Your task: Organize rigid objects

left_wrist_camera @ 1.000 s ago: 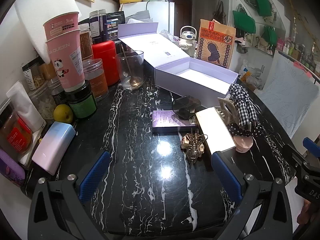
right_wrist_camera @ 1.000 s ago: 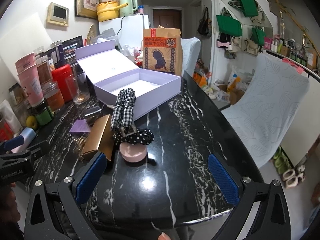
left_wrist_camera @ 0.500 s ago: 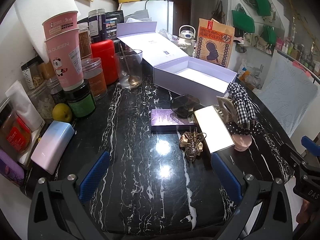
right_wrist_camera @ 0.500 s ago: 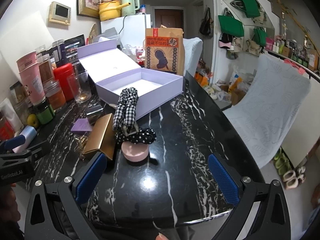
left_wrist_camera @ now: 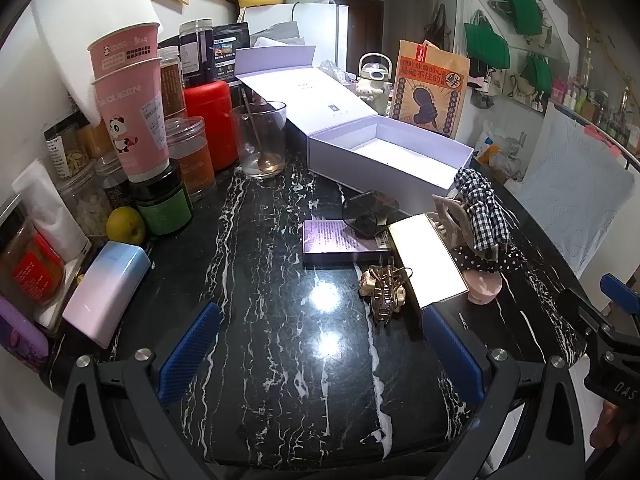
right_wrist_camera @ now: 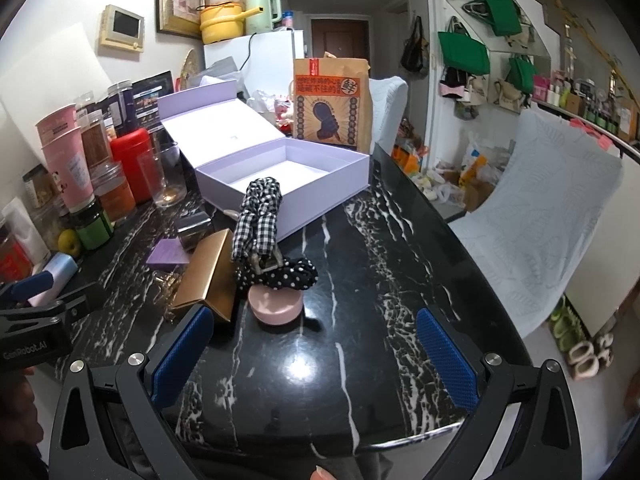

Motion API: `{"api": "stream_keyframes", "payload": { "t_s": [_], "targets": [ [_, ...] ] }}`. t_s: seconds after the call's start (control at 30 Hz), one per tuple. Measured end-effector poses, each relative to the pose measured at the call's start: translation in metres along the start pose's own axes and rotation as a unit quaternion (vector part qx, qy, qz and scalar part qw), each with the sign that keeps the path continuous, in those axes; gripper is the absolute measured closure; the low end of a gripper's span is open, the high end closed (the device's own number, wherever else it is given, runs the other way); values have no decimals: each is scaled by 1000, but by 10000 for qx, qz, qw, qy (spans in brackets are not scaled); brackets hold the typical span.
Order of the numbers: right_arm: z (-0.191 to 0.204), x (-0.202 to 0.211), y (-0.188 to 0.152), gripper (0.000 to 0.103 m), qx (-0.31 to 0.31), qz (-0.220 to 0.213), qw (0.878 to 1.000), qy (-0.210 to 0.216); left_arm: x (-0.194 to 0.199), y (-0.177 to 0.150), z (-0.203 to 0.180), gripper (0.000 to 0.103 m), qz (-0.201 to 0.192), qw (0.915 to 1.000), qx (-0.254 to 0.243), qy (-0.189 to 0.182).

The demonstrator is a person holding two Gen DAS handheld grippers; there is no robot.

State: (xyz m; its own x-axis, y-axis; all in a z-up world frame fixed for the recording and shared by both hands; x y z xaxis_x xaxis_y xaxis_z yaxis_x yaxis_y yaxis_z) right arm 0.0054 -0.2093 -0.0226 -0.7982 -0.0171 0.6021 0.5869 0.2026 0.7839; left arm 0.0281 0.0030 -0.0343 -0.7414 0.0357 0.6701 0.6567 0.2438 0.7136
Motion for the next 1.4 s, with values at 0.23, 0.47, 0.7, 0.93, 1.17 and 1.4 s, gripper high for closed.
{"api": "stream_keyframes", "payload": {
  "t_s": [0.23,0.47,0.7,0.93,1.17,1.4],
  "targets": [
    [3,0,0,0,91,-63,9999,-59,-4,-1,2,0,58,10000,15,-17],
    [2,-4,-2,1,47,-56,10000,36,-10,-3,3,0,117,9998,43,-150],
    [6,-19,1,14,93,-49,9997,242,-21,-2,3,0,197,9993,69,-310],
    [15,-33,-1,15,209,70,9991,371,-39,-1,-2,0,260,9990,-104,-342],
    [13,-37,-9,15,174,190,9989,403,-57,-3,-16,10,377,9968,-260,-649],
    [6,-41,-17,15,91,297,9989,357,-81,-7,-22,35,609,9956,-348,-623]
  ]
}}
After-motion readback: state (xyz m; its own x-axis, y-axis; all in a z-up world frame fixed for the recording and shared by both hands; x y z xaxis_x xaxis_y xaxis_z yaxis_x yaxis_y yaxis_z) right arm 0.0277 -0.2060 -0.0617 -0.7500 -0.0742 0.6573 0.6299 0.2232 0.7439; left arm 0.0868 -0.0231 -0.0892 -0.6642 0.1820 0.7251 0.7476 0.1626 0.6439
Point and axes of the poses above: each gripper's, at about its wrist camera, not at the fingertips, and x roughly against the way its jaws point, z to its left, y to its top, the point moved 5 cm from there along -x, roughly the way its jaws point, and after that the axes turned 14 degrees about x, right-handed, at the moved point
